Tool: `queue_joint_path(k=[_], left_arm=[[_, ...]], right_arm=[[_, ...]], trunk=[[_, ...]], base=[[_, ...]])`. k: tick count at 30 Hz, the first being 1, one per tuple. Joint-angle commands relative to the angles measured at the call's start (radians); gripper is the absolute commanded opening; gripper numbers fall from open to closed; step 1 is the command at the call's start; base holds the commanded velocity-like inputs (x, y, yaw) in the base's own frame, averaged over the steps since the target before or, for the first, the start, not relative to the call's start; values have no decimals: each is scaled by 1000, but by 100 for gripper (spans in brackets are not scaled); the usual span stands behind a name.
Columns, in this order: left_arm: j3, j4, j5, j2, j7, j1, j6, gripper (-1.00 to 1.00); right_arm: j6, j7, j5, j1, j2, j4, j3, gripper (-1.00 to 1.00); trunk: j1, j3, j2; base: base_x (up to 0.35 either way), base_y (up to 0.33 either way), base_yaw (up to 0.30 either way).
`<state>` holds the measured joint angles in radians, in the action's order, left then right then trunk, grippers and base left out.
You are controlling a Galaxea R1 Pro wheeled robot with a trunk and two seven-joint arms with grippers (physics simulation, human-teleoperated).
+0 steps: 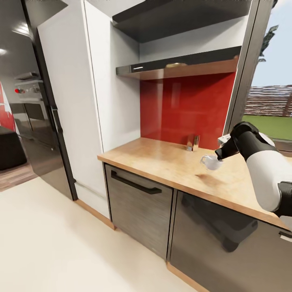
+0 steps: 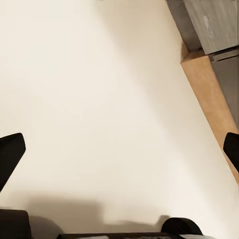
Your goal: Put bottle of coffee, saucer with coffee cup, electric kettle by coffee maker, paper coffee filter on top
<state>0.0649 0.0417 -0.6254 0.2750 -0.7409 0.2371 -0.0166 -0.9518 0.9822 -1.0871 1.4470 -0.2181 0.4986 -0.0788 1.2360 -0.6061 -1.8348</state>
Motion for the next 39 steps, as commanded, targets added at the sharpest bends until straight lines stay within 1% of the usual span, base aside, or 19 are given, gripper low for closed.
queue_joint_path(k=[1, 2, 3, 8, 18, 21, 23, 24, 25, 26, 27, 28, 29, 32, 33, 34, 37, 38, 39], left_arm=[[7, 0, -8, 0, -3, 1, -2, 100], [7, 0, -8, 0, -3, 1, -2, 100], [7, 0, -8, 0, -3, 1, -2, 100], [7, 0, -8, 0, -3, 1, -2, 100], [7, 0, -8, 0, -3, 1, -2, 100], [7, 0, -8, 0, -3, 1, -1, 100], [7, 0, -8, 0, -3, 1, -1, 100], [7, 0, -8, 0, -3, 1, -1, 100], [7, 0, -8, 0, -3, 1, -1, 100], [7, 0, -8, 0, -3, 1, -1, 100], [7, 0, -8, 0, -3, 1, -1, 100], [7, 0, -8, 0, -3, 1, -1, 100], [7, 0, -8, 0, -3, 1, -1, 100], [7, 0, -8, 0, -3, 1, 0, 100], [7, 0, -8, 0, -3, 1, 0, 100], [7, 0, -8, 0, -3, 1, 0, 100], [7, 0, -8, 0, -3, 1, 0, 100], [7, 0, -8, 0, -3, 1, 0, 100], [7, 0, -8, 0, -3, 1, 0, 100]], right_arm=[[-6, 11, -21, 1, 1, 16, 4, -100], [-7, 12, -37, 1, 2, 31, 12, -100], [-8, 13, -67, 1, 2, 58, 24, -100], [-11, 16, -133, 1, 3, 110, 42, -100], [-12, 19, -141, 1, 2, 117, 45, -100], [-12, 20, -142, 1, 2, 117, 46, -100], [-9, 104, -141, 1, -7, 143, 43, -100], [-9, 123, -141, 1, -9, 163, 43, -100], [-9, 184, -143, -3, -18, 242, 42, -100], [-9, 203, -143, -8, -21, 269, 42, -100], [-10, 252, -144, -24, -34, 341, 42, -100], [-10, 265, -145, -29, -38, 361, 42, -100], [-10, 296, -149, -46, -50, 413, 42, -100], [-10, 337, -157, -78, -73, 500, 42, -100], [-10, 390, -163, -105, -86, 570, 42, -100], [-10, 395, -167, -109, -87, 577, 42, -100], [-10, 407, -204, -130, -91, 593, 42, -100], [-10, 415, -226, -139, -92, 598, 42, -100], [-10, 422, -237, -143, -92, 603, 42, -100]], trunk=[[-4, 2, 7], [-8, 5, 14], [-12, 8, 21], [-12, 8, 21], [-12, 8, 21], [-12, 10, 21], [-12, 12, 21], [-12, 13, 21], [-12, 14, 21], [-12, 15, 21], [-12, 16, 21], [-12, 17, 21], [-12, 18, 21], [-12, 21, 21], [-12, 22, 21], [-12, 22, 21], [-12, 22, 21], [-12, 22, 21], [-12, 22, 21]], base=[[0, 0, 0], [0, 0, 0], [0, 0, 0], [0, 0, 0], [-2, 0, 0], [-152, 0, -79], [-20, 0, -210], [-12, 0, -212], [-6, 0, -214], [-5, 0, -214], [-3, 0, -215], [-2, 0, -215], [-1, 0, -215], [-1, 0, -183], [0, 0, -36], [0, 0, -29], [-91, -17, -16], [-191, -44, -48], [-187, -41, -78]])
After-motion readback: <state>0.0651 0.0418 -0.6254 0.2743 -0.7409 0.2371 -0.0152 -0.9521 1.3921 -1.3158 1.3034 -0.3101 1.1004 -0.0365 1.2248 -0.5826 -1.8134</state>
